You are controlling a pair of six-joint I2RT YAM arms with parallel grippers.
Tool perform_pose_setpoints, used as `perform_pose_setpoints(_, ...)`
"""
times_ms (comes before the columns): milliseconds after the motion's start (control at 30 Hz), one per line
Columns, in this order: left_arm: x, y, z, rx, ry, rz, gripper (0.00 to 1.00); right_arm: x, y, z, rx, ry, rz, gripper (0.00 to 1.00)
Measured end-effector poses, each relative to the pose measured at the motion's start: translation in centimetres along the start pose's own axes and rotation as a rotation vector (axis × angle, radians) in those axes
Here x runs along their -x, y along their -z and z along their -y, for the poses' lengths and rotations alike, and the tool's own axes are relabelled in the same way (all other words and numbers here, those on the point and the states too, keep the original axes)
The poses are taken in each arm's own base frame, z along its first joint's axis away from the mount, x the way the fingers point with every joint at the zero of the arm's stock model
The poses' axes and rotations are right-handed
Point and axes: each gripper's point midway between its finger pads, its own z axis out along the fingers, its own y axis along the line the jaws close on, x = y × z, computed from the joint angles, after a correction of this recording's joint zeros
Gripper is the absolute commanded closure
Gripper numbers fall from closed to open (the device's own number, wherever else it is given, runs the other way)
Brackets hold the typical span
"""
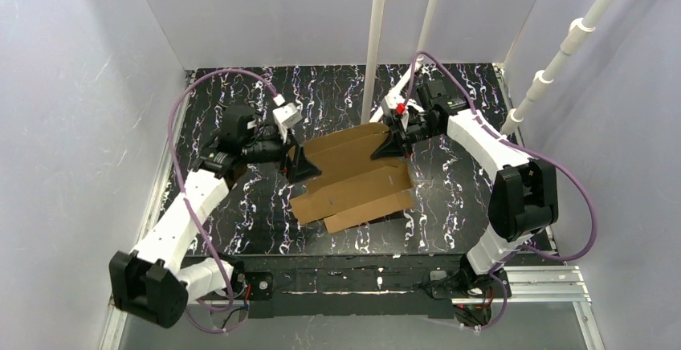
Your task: Fold the paper box
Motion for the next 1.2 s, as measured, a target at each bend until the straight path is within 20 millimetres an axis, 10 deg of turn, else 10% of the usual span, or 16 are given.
perform_pose_setpoints(433,0.1,1.0,0.0,0.042,-0.075,0.223,0.17,0.7,0.3,-1.4,0.064,-0.032,0.013,0.99)
perform_pose_setpoints(1200,1.1,-1.2,0.5,-0.153,0.072,0.331,0.73,0.4,0.5,-1.2,0.072,-0.076,0.027,0.99)
